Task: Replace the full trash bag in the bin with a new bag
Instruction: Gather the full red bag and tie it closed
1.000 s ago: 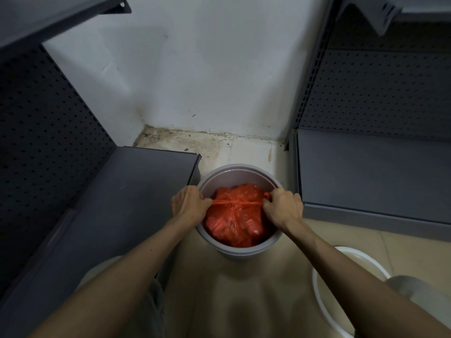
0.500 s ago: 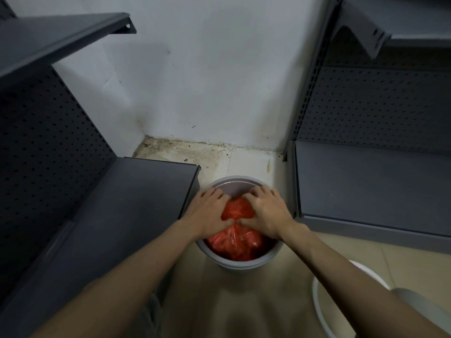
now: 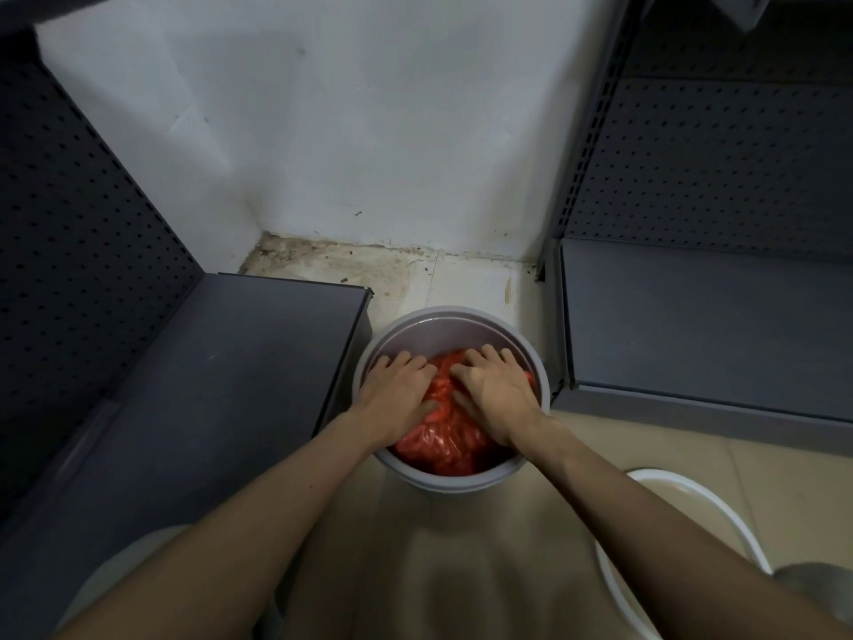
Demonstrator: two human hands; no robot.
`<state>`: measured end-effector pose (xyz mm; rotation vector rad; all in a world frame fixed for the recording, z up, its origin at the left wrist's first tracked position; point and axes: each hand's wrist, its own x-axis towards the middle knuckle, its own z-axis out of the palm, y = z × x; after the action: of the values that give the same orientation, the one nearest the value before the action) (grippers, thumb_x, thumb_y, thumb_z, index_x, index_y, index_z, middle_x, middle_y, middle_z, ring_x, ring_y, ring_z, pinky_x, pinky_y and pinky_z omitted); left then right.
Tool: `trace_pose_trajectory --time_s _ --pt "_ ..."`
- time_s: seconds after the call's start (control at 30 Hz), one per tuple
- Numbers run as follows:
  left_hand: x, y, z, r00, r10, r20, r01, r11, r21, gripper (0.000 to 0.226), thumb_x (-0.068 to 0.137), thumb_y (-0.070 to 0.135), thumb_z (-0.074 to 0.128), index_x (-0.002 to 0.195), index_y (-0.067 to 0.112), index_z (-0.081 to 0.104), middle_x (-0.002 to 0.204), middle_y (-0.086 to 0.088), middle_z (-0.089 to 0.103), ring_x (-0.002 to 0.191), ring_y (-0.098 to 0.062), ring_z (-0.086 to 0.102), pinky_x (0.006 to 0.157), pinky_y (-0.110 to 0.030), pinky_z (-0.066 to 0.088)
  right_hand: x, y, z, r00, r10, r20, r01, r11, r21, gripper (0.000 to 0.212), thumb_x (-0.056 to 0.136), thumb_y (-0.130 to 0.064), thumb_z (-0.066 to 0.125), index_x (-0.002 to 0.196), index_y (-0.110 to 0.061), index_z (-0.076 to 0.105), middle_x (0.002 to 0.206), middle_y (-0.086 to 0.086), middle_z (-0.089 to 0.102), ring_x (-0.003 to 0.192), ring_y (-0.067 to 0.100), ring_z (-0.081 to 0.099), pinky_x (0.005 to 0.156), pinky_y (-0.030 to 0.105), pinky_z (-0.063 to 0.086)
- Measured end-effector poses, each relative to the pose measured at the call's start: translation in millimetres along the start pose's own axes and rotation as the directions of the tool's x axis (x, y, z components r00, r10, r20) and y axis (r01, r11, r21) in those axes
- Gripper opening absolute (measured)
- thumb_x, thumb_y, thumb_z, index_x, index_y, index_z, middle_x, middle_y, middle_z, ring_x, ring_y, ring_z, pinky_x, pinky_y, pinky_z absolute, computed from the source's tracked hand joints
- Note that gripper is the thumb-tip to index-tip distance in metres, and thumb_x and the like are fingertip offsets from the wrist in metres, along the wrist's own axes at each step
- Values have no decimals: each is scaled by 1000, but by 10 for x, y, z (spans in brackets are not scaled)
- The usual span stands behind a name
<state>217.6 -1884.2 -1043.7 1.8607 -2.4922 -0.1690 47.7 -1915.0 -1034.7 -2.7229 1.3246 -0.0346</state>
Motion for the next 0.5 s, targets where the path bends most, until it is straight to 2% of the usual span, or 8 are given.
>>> trace_pose_trajectory --time_s 0.13,0.37,0.5 --pt "6 37 -52 998 -57 -23 55 995 -84 34 94 40 52 121 21 58 122 3 57 113 -19 47 100 -39 35 -6 23 -83 1000 1 -17 -1 1000 29 32 98 -33 40 121 -21 58 121 2 59 111 26 49 96 40 31" --pt "87 117 -474 996 -46 -71 42 997 -59 32 95 38 50 120 22 61 122 4 59 118 -19 46 103 -37 31 -13 55 -476 1000 12 -26 -12 1000 5 33 99 -37 37 119 -24 59 120 -2 60 116 23 48 98 37 32" --pt "151 154 -837 994 -20 -104 16 999 -45 30 94 37 49 117 21 61 119 2 60 114 -19 46 96 -37 32 2 82 -857 998 5 -64 -5 1000 9 33 99 -36 39 123 -23 58 123 -1 60 115 23 50 96 37 34"
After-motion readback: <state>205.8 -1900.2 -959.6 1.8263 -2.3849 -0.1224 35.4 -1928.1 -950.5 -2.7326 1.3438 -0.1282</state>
